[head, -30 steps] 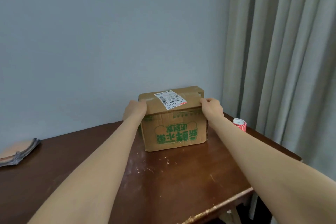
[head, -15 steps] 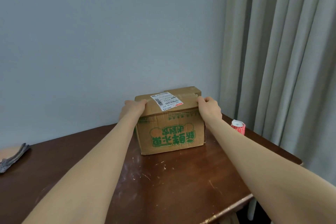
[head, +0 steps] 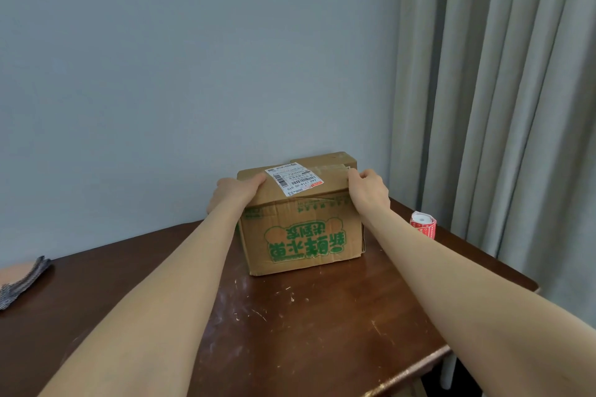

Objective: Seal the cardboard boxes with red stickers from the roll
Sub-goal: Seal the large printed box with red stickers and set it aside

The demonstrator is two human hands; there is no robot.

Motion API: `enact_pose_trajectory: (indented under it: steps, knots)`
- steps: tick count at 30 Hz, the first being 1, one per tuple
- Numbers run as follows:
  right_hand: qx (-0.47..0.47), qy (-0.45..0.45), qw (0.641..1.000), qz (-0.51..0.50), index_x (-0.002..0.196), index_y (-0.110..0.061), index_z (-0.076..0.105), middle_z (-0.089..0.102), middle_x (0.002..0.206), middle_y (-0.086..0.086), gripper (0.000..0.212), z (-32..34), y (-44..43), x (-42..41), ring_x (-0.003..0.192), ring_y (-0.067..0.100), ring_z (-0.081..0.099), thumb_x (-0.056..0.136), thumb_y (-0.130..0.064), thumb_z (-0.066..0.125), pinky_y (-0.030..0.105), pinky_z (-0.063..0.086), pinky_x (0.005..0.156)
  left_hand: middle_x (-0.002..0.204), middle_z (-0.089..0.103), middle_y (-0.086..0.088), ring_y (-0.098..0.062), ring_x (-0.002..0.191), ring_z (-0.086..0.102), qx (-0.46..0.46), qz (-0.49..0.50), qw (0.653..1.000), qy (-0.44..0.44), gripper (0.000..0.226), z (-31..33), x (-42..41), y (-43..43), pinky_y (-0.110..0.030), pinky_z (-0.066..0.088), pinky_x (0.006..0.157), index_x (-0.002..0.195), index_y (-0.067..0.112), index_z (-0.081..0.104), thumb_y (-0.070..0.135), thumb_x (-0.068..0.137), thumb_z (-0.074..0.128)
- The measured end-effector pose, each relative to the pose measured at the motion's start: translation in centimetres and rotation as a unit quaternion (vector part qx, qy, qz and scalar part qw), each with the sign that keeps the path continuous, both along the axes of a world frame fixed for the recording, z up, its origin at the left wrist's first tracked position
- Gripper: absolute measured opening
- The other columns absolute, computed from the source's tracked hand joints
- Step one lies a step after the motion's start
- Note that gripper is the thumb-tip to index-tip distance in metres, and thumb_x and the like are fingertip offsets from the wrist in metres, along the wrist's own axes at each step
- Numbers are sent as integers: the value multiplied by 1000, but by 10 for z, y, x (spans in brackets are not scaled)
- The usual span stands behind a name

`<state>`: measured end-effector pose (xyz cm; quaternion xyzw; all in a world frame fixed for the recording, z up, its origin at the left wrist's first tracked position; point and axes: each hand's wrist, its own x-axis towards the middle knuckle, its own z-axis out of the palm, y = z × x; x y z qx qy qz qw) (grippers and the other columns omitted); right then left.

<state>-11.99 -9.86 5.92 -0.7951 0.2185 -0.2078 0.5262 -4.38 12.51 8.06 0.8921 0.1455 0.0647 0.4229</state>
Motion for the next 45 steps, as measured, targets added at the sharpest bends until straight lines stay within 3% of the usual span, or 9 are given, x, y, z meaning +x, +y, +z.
enact_pose_trajectory:
  steps: [3,9,17,21,25,33,35,42,45]
  knots:
    - [-2,1,1000,-3,102,-21,47,56,97,1,26,-1,-1,2,90,21,55,96,-45,36,36,46,78,116,60,-7,-29,98,59,-13,0,1000,-7,78,-1,5,1,-40,51,86,125,10,49,65,72,61]
    - [-10,-2,1000,-8,102,-20,48,56,98,2,28,-2,0,4,91,23,54,96,-43,35,34,43,77,110,59,-12,-29,90,58,3,-18,1000,-20,53,-1,9,3,-37,49,82,125,5,48,45,90,48]
    - [-5,2,1000,-1,110,-17,51,57,99,3,34,0,-2,5,91,22,55,96,-44,36,35,44,77,116,58,-16,-31,101,58,10,7,1000,-21,32,0,2,3,-36,48,82,121,3,51,14,95,36]
    - [-6,4,1000,-5,109,-17,51,56,98,3,33,0,-1,5,89,22,54,97,-43,36,33,43,73,120,56,-11,-29,99,54,-3,-18,1000,-23,54,2,-1,4,-36,46,86,129,7,46,47,93,41]
    - [-6,6,1000,-4,109,-17,52,57,97,3,32,2,-2,6,88,23,53,96,-41,35,33,42,73,127,55,-6,-29,111,55,4,-58,998,7,95,5,1,2,-43,47,93,133,16,45,74,58,52]
    - [-12,1,1000,-8,102,-18,52,56,93,2,32,-1,-3,10,89,23,55,96,-44,34,35,43,75,125,57,-10,-28,108,57,-124,-54,991,-18,64,5,14,-1,-34,49,85,130,6,49,36,79,72]
    - [-19,9,1000,-6,104,-18,51,56,95,3,33,1,-4,10,91,24,55,95,-44,34,36,44,77,122,58,-11,-28,108,57,-124,-52,991,-18,56,5,16,0,-32,47,79,126,4,51,32,82,70]
    - [-18,26,999,-5,114,-14,52,58,103,6,39,4,-4,7,93,26,54,95,-44,36,35,44,78,121,57,-13,-27,100,55,-82,-64,994,-23,44,7,6,-5,-33,47,84,127,3,49,27,91,57]
    - [-18,23,1000,-3,120,-11,55,61,111,8,42,4,-6,7,91,25,53,96,-42,38,32,42,76,124,56,-16,-32,109,55,-27,-54,998,-24,36,8,4,-4,-35,46,92,126,0,50,18,95,45]
